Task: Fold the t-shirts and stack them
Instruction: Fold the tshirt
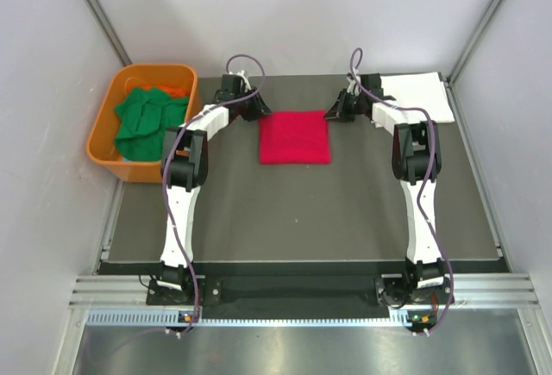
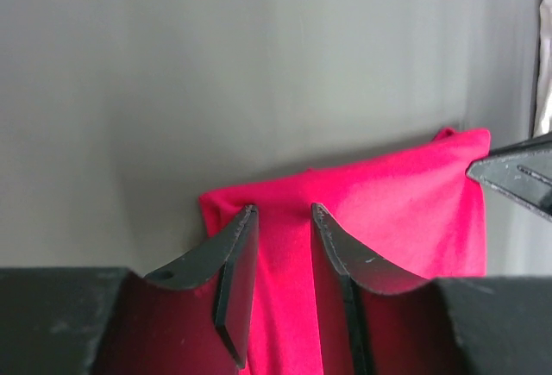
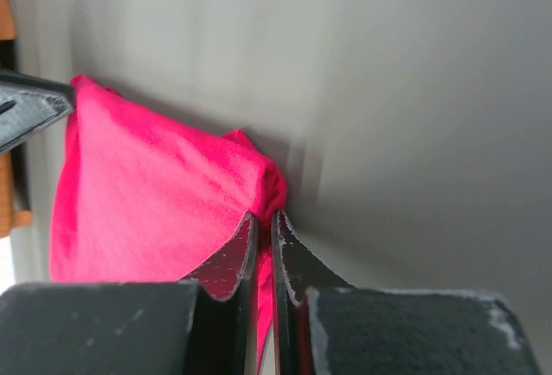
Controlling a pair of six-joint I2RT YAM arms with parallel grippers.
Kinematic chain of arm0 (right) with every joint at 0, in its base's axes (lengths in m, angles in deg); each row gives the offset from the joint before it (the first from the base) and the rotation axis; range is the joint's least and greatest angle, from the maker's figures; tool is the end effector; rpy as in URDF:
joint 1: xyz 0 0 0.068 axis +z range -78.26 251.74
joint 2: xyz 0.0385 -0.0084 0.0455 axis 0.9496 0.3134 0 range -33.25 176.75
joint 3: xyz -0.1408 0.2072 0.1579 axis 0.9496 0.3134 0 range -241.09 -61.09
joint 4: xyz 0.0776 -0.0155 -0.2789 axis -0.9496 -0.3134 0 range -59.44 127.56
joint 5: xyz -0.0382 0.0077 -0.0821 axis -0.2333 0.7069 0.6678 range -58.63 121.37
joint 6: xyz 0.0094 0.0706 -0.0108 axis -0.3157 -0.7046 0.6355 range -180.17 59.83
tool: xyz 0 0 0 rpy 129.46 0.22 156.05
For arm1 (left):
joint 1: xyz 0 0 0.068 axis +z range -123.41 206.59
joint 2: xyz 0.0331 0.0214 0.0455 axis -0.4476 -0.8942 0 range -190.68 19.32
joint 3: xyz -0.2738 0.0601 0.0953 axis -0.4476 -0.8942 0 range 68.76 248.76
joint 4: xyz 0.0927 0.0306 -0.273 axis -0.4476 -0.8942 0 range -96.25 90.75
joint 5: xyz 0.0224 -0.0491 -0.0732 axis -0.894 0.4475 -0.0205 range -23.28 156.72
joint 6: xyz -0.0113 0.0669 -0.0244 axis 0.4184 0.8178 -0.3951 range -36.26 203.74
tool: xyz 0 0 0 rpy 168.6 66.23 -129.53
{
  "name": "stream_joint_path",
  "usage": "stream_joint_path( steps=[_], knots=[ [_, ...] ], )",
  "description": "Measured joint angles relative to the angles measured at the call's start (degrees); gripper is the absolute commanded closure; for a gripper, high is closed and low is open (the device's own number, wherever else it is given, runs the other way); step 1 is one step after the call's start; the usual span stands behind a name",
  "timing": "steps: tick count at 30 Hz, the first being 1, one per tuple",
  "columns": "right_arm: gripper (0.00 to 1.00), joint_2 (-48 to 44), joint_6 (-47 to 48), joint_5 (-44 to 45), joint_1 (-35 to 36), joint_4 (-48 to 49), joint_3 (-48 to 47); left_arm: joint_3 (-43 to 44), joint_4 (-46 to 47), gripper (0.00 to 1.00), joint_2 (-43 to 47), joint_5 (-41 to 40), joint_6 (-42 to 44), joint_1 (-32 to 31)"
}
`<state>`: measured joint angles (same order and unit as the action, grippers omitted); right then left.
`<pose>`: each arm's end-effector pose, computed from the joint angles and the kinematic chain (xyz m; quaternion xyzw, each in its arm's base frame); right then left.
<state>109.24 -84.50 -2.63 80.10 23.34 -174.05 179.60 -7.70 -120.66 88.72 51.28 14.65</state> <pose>0.5953 0.1214 0.1202 0.0085 0.8869 0.3638 0.2847 0.5947 -0.1485 0.1382 -0.0739 0.8816 -0.3224 0.3367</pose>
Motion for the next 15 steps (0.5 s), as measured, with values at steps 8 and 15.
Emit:
stream_joint_path(
  steps=[8, 15],
  knots=[
    [0.55, 0.4, -1.5, -2.9, -1.0, 1.8, -0.4, 3.8, -1.4, 0.57, -1.9, 2.9, -1.7, 1.3],
    [0.46, -6.6, 1.7, -0.3, -1.8, -1.7, 6.4, 3.6, -6.9, 0.56, 3.1, 3.9, -0.3, 2.0]
  ],
)
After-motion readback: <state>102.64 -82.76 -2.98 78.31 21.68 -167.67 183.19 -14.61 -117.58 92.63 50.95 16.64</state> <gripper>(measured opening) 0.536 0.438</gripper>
